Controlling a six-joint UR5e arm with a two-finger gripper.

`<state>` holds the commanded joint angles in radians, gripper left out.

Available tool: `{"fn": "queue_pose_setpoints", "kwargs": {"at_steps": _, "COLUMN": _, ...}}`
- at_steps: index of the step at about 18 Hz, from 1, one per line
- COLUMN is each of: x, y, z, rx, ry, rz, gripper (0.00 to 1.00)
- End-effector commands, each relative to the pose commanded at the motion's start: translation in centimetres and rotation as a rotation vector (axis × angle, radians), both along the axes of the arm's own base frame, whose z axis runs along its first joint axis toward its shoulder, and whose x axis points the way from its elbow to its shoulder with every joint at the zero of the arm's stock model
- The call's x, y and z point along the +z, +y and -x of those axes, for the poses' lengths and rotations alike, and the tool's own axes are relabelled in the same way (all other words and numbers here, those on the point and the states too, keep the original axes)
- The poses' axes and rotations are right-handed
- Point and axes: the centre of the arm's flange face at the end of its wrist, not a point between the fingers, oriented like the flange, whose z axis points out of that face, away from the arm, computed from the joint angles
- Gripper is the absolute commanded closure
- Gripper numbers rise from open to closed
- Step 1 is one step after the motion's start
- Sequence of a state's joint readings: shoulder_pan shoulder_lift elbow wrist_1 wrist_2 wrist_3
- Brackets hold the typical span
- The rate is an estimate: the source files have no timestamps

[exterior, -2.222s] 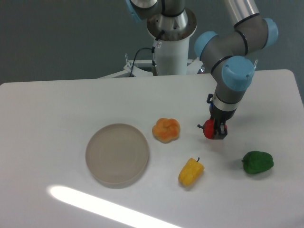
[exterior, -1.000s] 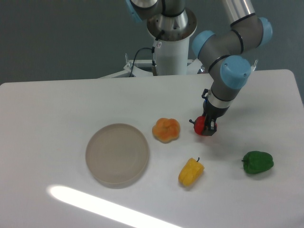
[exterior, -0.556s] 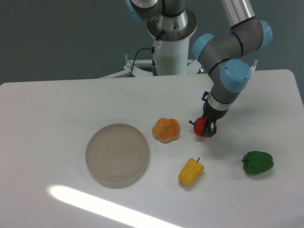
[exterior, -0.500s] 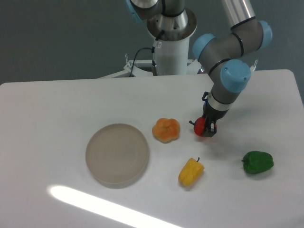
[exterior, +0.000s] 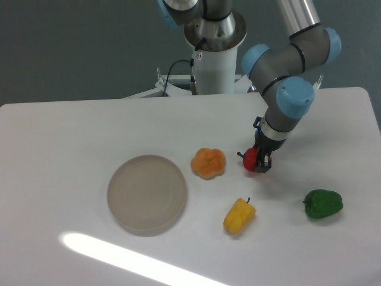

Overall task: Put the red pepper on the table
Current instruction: 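Lower the red pepper onto the table beside the orange cookie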

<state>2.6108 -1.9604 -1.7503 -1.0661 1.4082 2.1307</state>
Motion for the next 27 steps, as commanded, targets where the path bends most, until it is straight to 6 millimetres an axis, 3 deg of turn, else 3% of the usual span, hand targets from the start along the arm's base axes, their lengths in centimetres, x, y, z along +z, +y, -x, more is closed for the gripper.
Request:
{"fn": "queue_pose_setpoints", "kwargs": {"at_steps": 12, "x": -0.18, "y": -0.05, "z": 0.08, "rx": 0.002, "ry": -0.003, "rz": 0.002, "gripper": 0.50}}
{"fn": "queue_pose_setpoints", "kwargs": {"at_steps": 16, "x": -0.26, "y": -0.15, "z": 0.09, "rx": 0.003, "ry": -0.005, "rz": 0.003, "gripper": 0.41}}
{"fn": "queue_pose_setpoints", "kwargs": {"at_steps": 19, "x": -0.33, "y": -0.14, "z": 0.12, "rx": 0.003, "ry": -0.005, "rz": 0.003, "gripper": 0.27}}
{"fn": "queue_pose_setpoints", "kwargs": {"at_steps": 23, "x": -0.35, "y": -0.15, "z": 0.10, "rx": 0.003, "ry": -0.007, "rz": 0.004, "gripper": 0.22}}
{"fn": "queue_pose_setpoints", "kwargs": {"at_steps": 27, "x": 0.26, "y": -0.66, "z": 0.59, "rx": 0.012, "ry": 0.001, "rz": -0.005, "gripper": 0.03}}
